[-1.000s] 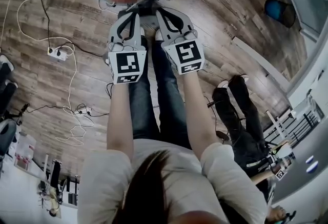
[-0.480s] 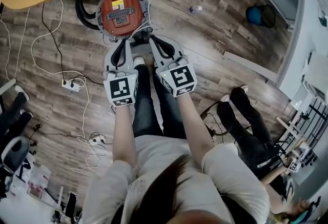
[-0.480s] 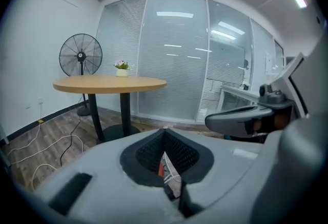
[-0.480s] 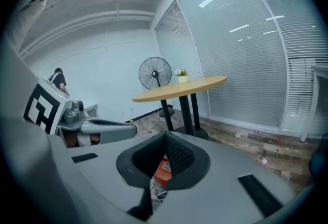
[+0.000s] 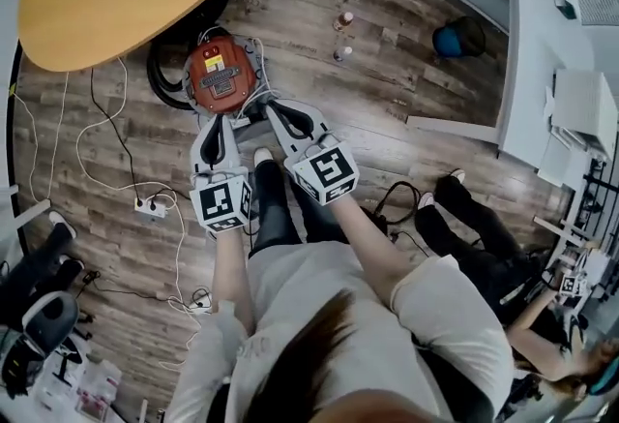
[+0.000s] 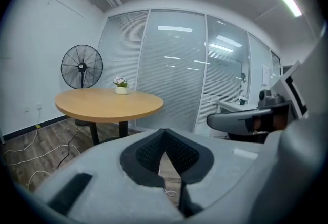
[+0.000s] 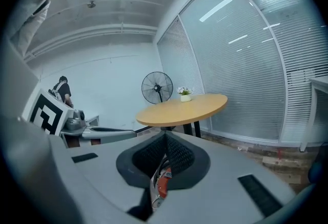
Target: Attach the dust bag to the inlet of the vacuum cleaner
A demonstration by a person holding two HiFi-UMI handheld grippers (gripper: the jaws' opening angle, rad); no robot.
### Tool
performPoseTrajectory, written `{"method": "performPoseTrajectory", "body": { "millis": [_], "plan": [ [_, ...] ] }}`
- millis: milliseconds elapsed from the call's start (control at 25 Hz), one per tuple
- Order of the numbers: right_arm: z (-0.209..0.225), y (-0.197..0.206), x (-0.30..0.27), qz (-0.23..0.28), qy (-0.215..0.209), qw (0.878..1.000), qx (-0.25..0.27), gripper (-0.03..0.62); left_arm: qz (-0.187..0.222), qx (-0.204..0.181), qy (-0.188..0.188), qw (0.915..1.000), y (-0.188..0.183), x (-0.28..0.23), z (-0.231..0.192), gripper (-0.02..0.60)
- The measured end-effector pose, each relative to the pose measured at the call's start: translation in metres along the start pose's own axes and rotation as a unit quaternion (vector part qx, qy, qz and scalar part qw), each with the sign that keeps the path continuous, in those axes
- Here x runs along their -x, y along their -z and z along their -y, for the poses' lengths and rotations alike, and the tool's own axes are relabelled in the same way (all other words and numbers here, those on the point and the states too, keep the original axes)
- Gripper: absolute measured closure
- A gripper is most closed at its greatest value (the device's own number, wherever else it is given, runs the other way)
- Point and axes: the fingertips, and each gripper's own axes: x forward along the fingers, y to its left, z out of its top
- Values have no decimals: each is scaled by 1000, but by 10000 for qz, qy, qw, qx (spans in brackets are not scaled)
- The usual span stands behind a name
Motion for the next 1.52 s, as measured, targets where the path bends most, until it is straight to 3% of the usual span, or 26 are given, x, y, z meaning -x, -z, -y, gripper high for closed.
{"method": "performPoseTrajectory", "body": {
  "millis": [400, 760, 1200, 1520],
  "plan": [
    [-23, -68, 46, 453, -69, 9988, 144, 589, 237, -101, 168, 9995, -61, 35, 29, 566],
    [-28, -104, 79, 666, -7, 9973, 317, 589, 496, -361, 230, 9979, -99, 66, 51, 565],
    [-51, -105, 106, 705, -190, 9965, 404, 589, 909, -419, 229, 9947, -135, 90, 63, 565],
    [-36, -122, 123, 901, -1, 9941, 597, 589, 1055, -593, 257, 9923, -141, 103, 73, 565]
  ]
}}
